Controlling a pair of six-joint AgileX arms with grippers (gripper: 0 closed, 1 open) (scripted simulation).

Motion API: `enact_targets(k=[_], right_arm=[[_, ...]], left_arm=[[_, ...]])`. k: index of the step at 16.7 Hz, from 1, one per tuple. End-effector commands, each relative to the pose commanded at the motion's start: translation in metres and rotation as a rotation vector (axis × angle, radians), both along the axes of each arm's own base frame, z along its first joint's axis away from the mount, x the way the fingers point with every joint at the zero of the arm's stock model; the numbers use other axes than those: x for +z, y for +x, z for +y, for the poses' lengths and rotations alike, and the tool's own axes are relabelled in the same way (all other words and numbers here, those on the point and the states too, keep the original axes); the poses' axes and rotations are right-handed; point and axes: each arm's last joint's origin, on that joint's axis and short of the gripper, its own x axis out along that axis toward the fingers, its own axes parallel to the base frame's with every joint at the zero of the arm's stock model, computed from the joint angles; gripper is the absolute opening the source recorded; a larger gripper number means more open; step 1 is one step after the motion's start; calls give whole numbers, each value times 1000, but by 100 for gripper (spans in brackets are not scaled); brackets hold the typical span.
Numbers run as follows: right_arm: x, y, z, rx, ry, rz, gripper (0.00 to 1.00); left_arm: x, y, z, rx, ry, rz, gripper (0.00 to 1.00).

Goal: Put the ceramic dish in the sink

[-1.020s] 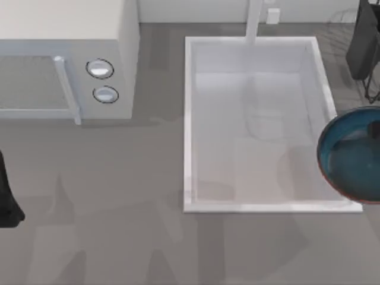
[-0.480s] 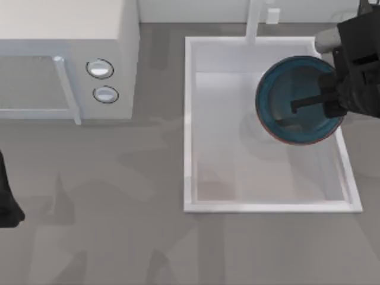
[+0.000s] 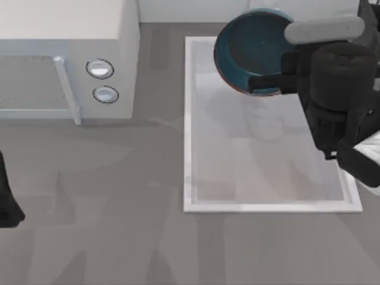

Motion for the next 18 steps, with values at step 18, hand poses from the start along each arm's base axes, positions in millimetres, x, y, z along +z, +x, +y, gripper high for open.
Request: enact_targets(k=[18], right_arm=[[-28,-15,16,-24,101,-192,0]], left_arm=[[0,0,0,0,0,0,100]])
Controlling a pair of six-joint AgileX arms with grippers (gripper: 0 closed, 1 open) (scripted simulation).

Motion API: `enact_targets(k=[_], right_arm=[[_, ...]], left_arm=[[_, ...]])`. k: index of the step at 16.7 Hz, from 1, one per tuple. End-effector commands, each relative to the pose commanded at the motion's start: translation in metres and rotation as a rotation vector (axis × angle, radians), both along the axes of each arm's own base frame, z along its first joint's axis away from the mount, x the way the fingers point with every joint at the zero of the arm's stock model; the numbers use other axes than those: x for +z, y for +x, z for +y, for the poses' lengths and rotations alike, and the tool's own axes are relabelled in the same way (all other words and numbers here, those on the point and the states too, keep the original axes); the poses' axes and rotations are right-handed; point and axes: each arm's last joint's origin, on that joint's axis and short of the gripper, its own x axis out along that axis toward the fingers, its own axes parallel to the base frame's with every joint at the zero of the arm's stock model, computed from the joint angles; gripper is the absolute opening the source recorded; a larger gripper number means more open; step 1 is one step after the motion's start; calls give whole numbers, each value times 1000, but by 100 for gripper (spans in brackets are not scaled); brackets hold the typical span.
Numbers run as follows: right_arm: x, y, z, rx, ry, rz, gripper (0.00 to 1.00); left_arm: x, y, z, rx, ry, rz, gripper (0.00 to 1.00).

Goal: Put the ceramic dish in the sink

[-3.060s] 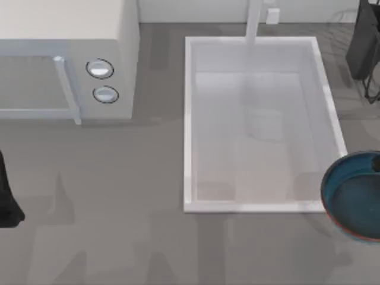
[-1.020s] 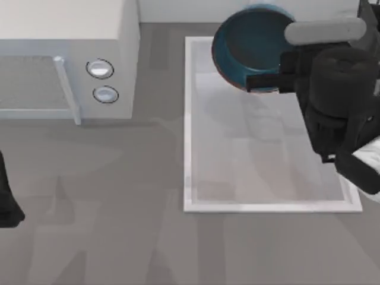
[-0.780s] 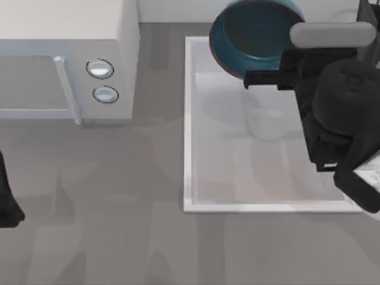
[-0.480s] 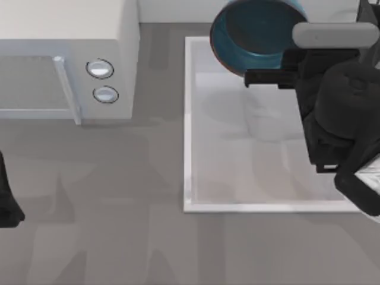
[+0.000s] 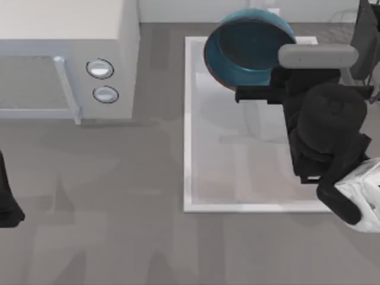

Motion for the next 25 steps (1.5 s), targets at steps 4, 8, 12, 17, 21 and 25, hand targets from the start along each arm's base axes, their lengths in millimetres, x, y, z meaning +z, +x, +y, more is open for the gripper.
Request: enact_targets(k=[4,8,12,17,21,25], right_arm=[[-56,1,2,1,10,-14,0],[-98,-6,-5,3,12,-17,0],[-110,-10,-8,3,8,-11,0],[-110,-10,-8,3,8,-11,15],[-110,-10,-8,3,8,-11,45],[-110,-10,-8,3,8,-11,75]], left_arm=[[0,0,0,0,0,0,100],[0,0,0,0,0,0,100],[0,0,0,0,0,0,100],[0,0,0,0,0,0,100],[0,0,0,0,0,0,100],[0,0,0,0,0,0,100]])
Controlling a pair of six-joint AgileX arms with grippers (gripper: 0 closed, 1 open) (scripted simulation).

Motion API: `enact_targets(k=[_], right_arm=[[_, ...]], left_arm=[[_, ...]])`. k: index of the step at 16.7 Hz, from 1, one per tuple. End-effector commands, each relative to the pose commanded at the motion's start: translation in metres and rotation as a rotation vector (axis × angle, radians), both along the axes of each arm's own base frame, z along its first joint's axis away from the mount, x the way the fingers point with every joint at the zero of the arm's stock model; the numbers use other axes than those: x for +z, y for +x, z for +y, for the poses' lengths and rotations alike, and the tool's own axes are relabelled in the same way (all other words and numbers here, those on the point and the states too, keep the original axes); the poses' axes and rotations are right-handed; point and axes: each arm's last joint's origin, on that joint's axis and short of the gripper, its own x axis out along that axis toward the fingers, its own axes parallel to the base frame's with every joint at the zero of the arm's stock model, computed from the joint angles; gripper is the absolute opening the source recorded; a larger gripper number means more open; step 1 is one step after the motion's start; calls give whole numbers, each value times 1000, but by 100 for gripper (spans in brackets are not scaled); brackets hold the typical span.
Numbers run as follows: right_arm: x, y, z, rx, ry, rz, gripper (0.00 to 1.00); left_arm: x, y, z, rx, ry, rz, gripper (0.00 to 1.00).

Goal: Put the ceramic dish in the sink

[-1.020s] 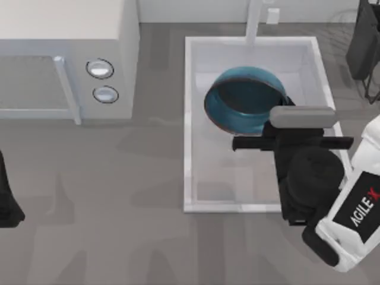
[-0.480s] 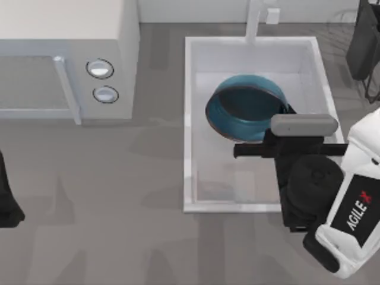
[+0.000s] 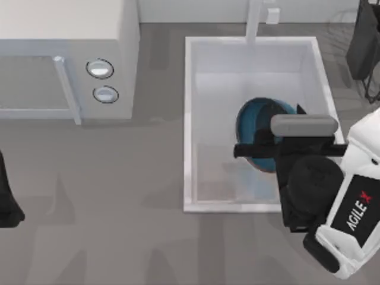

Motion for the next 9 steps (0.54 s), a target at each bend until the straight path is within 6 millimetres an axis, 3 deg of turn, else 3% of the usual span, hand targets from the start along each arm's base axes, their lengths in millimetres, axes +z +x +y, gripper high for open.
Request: enact_targets(k=[3,9], right_arm=[[0,0,0,0,0,0,98],[0,0,0,0,0,0,100]], left_arm=[[0,0,0,0,0,0,100],[0,0,0,0,0,0,100]])
